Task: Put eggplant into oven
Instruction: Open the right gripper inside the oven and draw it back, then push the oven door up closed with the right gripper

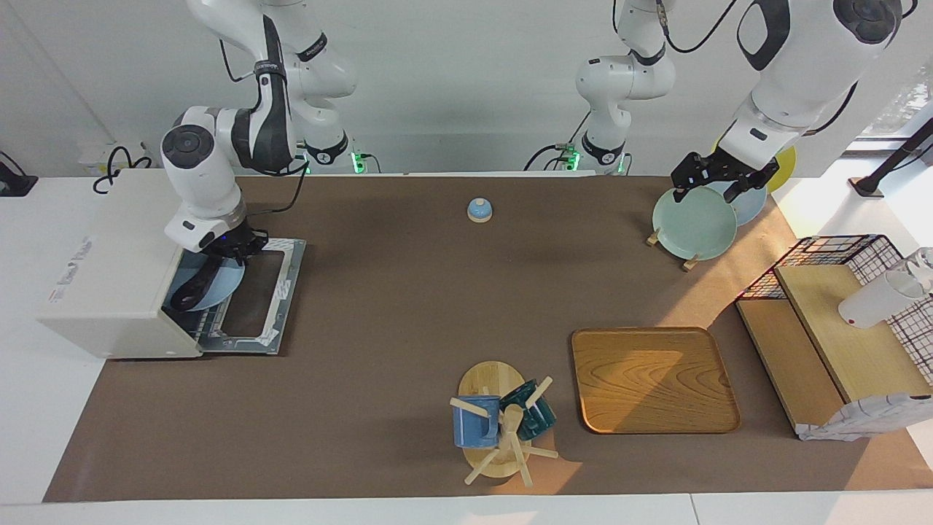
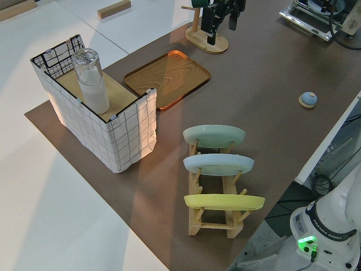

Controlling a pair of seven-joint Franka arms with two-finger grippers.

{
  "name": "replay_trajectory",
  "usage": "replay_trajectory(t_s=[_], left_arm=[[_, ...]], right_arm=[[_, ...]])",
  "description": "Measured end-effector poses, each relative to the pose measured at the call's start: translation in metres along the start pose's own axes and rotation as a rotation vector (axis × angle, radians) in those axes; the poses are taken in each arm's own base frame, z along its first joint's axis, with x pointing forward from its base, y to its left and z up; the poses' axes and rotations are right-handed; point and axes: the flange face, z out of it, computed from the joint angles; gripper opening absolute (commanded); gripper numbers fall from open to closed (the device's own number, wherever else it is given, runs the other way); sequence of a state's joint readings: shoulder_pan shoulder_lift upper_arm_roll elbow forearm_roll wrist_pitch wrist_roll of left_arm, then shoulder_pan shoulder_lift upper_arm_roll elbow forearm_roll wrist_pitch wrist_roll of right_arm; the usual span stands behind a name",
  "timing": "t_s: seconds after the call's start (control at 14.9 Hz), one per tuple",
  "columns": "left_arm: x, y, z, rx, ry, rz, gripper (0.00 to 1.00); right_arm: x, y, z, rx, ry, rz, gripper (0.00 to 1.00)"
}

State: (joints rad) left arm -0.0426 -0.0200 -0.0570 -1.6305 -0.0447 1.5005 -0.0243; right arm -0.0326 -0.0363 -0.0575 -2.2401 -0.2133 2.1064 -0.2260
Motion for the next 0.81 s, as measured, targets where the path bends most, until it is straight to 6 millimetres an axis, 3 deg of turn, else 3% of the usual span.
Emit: replay_trajectory(t_s=[0.2, 0.34, 0.4, 0.47, 0.61, 0.81], left_arm=[[0.000, 0.000, 0.000, 0.000, 0.000, -0.001, 1.00], [0.000, 0.000, 0.000, 0.000, 0.001, 0.000, 1.00], [0.000, 0.000, -0.001, 0.000, 0.001, 0.000, 1.00], [0.000, 0.000, -0.001, 0.000, 0.001, 0.000, 1.00], [-0.001, 0.000, -0.001, 0.000, 0.002, 0.000, 1.00], [0.000, -0.003, -0.001, -0.001, 0.002, -0.005, 1.00]], right_arm=[[0.002, -0.003, -0.003, -0.003, 0.007, -0.008, 0.36], [0.010, -0.012, -0.017, -0.007, 0.020, -0.024, 0.33], [0.016, -0.021, -0.027, 0.003, 0.029, -0.035, 0.11], [0.024, -0.033, -0.039, 0.018, 0.047, -0.044, 0.00], [0.039, -0.060, -0.052, 0.035, 0.091, -0.028, 0.00], [0.056, -0.088, -0.023, 0.038, 0.139, 0.016, 0.00]])
